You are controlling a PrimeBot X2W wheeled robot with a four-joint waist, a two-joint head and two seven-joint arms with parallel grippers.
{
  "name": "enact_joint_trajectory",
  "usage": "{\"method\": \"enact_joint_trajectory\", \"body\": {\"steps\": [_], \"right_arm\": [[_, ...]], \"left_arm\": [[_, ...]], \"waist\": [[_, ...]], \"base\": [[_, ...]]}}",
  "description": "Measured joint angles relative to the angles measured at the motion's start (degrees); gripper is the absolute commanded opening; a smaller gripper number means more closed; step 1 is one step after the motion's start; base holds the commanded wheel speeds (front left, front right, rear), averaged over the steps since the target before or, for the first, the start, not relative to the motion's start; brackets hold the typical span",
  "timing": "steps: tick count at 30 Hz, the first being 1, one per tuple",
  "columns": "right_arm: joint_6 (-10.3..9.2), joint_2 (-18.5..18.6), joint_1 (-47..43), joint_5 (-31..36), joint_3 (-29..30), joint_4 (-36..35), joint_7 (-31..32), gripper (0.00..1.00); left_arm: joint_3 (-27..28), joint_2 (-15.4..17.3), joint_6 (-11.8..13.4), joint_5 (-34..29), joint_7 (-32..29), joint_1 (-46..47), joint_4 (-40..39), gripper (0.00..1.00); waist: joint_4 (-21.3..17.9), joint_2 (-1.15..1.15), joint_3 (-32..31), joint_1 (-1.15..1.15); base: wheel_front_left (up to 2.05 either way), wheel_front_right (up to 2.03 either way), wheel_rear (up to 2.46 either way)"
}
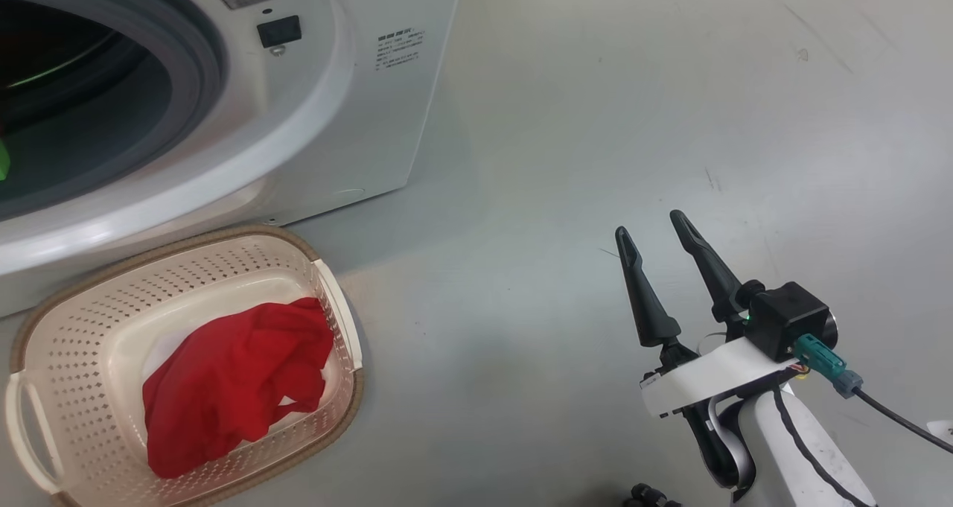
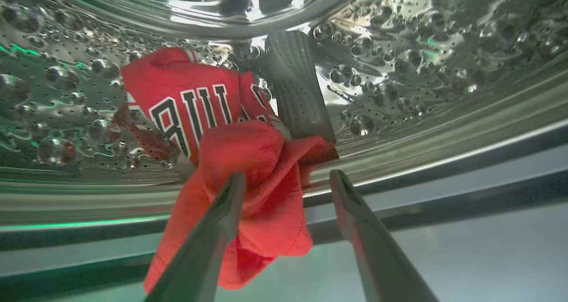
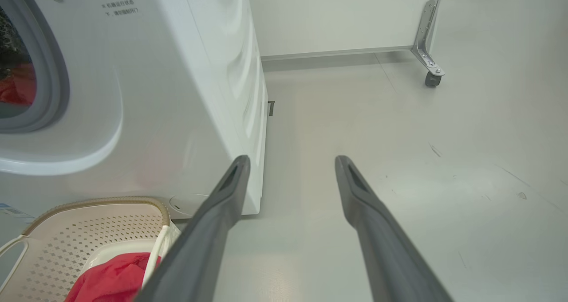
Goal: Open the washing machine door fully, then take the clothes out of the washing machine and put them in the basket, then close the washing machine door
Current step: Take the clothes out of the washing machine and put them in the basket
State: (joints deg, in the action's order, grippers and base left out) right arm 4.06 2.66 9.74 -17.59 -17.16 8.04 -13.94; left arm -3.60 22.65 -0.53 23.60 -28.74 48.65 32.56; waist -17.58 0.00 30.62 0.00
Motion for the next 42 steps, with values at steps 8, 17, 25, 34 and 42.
{"method": "enact_joint_trajectory", "body": {"steps": [8, 17, 25, 34, 42], "right_arm": [[-0.01, -0.07, 1.09, -0.64, -0.42, 0.99, -0.08, 1.00], [-0.02, -0.07, 2.32, -0.97, -0.51, 1.43, -0.49, 1.00], [-0.16, -0.03, 3.15, -0.96, 0.56, 1.32, -0.49, 1.00], [-0.23, -0.05, 3.19, -0.13, 1.44, 1.27, -0.49, 1.00], [-0.24, 0.10, 3.19, 0.59, 2.15, 1.41, -0.49, 1.00]], "left_arm": [[-0.03, 0.29, 0.30, 0.03, -1.55, 1.15, 3.14, 0.45], [0.03, 0.20, 0.31, 0.55, -2.46, 2.30, 5.23, 0.00], [-0.16, -0.92, 0.14, 0.58, 0.34, 3.33, 5.23, 0.00], [0.14, -2.66, -0.90, 0.68, 8.20, 3.31, 3.82, 0.00], [0.75, -4.69, -1.03, 0.59, 17.38, 0.34, 1.10, 0.00]], "waist": [[-0.85, 0.00, 1.79, 0.00], [-0.23, 0.00, 1.94, 0.00], [0.93, 0.00, 1.75, 0.00], [3.18, 0.00, 0.46, 0.00], [5.21, 0.00, -1.39, 0.00]], "base": [[0.00, 0.00, 0.00], [0.00, 0.00, 0.00], [0.00, 0.00, 0.00], [0.00, 0.00, 0.00], [0.00, 0.00, 0.00]]}}
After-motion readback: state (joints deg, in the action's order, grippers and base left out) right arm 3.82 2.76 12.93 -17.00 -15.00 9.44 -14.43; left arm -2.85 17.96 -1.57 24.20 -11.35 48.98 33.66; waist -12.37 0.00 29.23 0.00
